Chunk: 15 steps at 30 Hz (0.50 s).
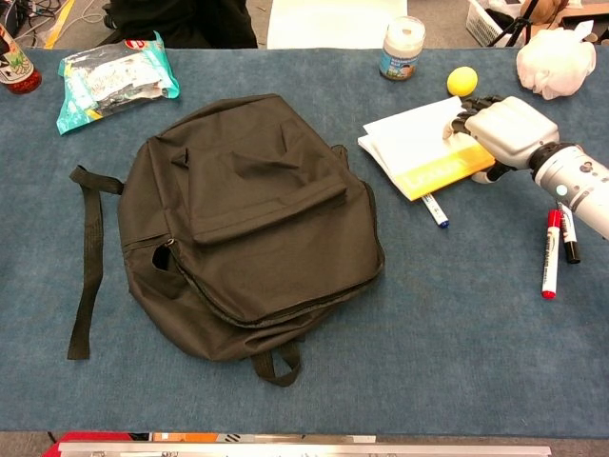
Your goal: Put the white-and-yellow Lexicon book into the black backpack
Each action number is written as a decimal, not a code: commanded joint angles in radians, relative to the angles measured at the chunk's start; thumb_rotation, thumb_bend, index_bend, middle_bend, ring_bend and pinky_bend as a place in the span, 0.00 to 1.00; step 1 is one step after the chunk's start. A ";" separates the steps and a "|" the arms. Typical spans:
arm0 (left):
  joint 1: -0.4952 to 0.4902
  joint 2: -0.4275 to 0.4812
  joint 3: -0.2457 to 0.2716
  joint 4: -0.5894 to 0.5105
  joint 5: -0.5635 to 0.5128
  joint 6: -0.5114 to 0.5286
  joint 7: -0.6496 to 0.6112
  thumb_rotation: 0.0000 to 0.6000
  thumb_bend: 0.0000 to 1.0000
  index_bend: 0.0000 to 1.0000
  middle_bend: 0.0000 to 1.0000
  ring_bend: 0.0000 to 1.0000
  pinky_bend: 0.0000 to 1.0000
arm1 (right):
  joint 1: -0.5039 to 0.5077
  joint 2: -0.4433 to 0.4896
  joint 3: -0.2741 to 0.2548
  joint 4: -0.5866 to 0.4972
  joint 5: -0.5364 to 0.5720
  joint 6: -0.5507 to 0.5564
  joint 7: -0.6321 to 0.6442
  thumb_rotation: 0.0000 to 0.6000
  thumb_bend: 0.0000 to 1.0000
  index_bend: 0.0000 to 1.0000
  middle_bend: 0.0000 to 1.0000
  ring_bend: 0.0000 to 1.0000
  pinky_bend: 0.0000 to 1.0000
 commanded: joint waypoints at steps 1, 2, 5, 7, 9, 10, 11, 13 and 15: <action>0.000 0.000 0.000 0.004 -0.002 -0.001 -0.004 1.00 0.32 0.40 0.35 0.35 0.29 | 0.004 -0.007 0.001 0.007 -0.001 0.001 0.006 1.00 0.18 0.31 0.33 0.13 0.18; 0.000 0.000 0.000 0.005 -0.002 -0.001 -0.006 1.00 0.32 0.40 0.35 0.35 0.29 | 0.005 -0.009 0.002 0.009 -0.001 0.002 0.009 1.00 0.19 0.31 0.33 0.14 0.19; 0.000 -0.001 -0.001 0.008 -0.002 -0.001 -0.011 1.00 0.32 0.40 0.35 0.35 0.29 | 0.009 -0.015 0.005 0.014 0.001 0.000 0.014 1.00 0.24 0.32 0.34 0.14 0.20; 0.000 -0.002 -0.001 0.011 -0.002 -0.002 -0.013 1.00 0.32 0.40 0.35 0.35 0.29 | 0.013 -0.018 0.007 0.017 0.002 -0.003 0.016 1.00 0.27 0.33 0.34 0.15 0.21; -0.002 -0.002 -0.002 0.013 -0.002 -0.004 -0.016 1.00 0.32 0.40 0.35 0.35 0.29 | 0.016 -0.021 0.008 0.020 0.002 -0.004 0.018 1.00 0.32 0.33 0.35 0.15 0.22; -0.002 -0.003 -0.003 0.014 -0.002 -0.005 -0.017 1.00 0.32 0.40 0.35 0.35 0.29 | 0.018 -0.023 0.009 0.022 0.003 -0.005 0.019 1.00 0.34 0.33 0.35 0.15 0.22; -0.003 -0.003 -0.004 0.015 -0.002 -0.005 -0.018 1.00 0.32 0.40 0.35 0.35 0.29 | 0.020 -0.025 0.011 0.024 0.004 -0.006 0.020 1.00 0.36 0.34 0.35 0.16 0.23; -0.004 -0.003 -0.005 0.016 -0.002 -0.006 -0.021 1.00 0.32 0.40 0.35 0.35 0.29 | 0.024 -0.032 0.015 0.030 0.007 -0.006 0.022 1.00 0.40 0.34 0.36 0.16 0.24; -0.005 -0.003 -0.006 0.017 -0.003 -0.007 -0.025 1.00 0.32 0.40 0.35 0.35 0.29 | 0.028 -0.040 0.024 0.038 0.013 -0.003 0.026 1.00 0.42 0.35 0.36 0.17 0.25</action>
